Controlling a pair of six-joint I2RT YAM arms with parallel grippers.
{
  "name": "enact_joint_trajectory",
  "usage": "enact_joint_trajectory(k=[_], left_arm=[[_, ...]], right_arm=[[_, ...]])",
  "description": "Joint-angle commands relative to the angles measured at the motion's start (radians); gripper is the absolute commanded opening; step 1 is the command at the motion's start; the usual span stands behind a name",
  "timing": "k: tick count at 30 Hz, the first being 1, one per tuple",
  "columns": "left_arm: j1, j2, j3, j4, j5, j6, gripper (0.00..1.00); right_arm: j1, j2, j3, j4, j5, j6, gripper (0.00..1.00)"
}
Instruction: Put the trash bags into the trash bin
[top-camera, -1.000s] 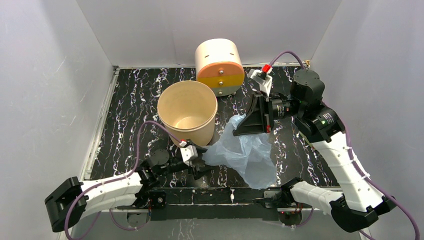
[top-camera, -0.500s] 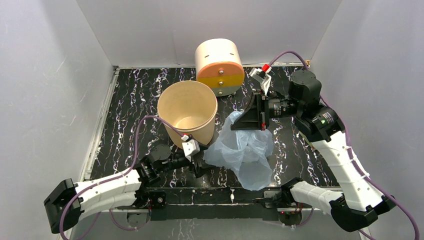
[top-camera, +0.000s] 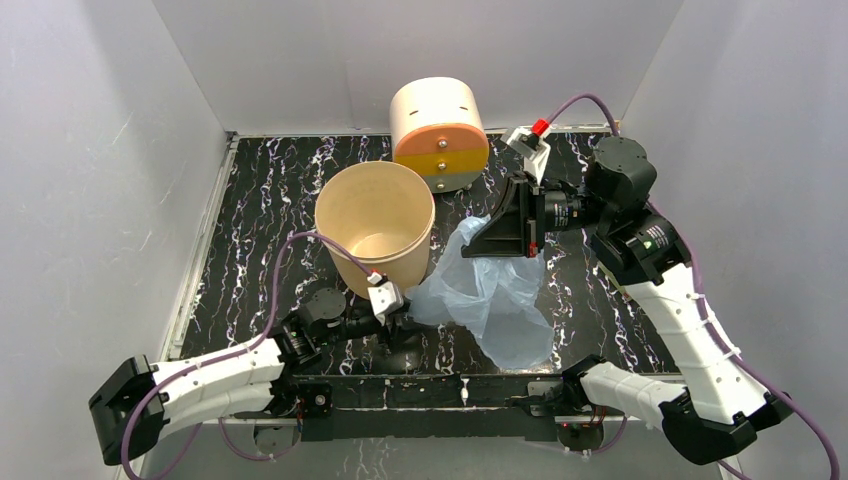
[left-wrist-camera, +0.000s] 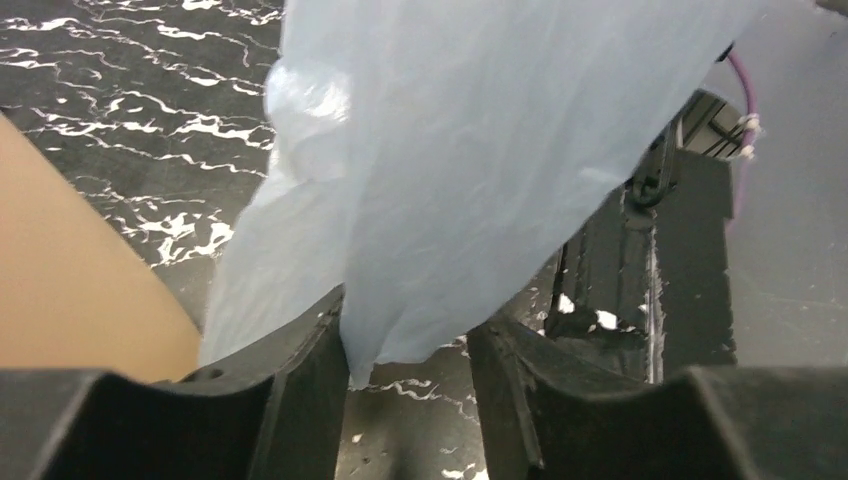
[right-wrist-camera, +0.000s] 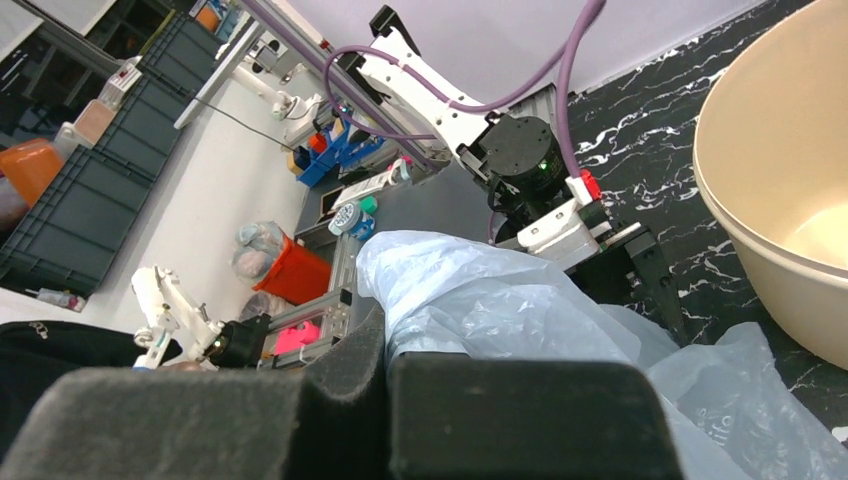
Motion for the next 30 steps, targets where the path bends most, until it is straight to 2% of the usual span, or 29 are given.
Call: enact_joint_trajectory(k=[1, 2, 4, 9, 22, 28, 30], left_arm=[[-0.003, -0.043, 0.004, 0.055, -0.070, 0.009, 0.40], [-0.003, -0.053, -0.001, 0.073, -0.082, 0.006, 0.47], [-0.003, -0.067, -0.005, 0.081, -0.091, 0.017, 0.67], [-0.003, -0.067, 0.008, 0.027, -0.070, 0.033, 0.83], [-0.003, -0.026, 0.002, 0.101, -0.101, 0.092, 0.83], [-0.003, 0.034, 0.012, 0.153, -0.059, 0.072, 0.81], [-0.003, 0.101, 0.050, 0.161, -0.013, 0.062, 0.80]], right_arm=[[-0.003, -0.021, 0.012, 0.105, -0.040, 0.036, 0.03], [-0.003, -0.019, 0.014, 0.100, -0.038, 0.036, 0.03], [-0.003, -0.016, 0.014, 0.090, -0.028, 0.032, 0.03], [-0.003, -0.026, -0.003, 0.084, -0.014, 0.036, 0.03], [-0.003, -0.019, -0.008, 0.169, -0.104, 0.108, 0.04], [-0.003, -0.007, -0.012, 0.184, -0.121, 0.122, 0.04], [-0.003, 0.009, -0.012, 0.198, -0.118, 0.124, 0.05]])
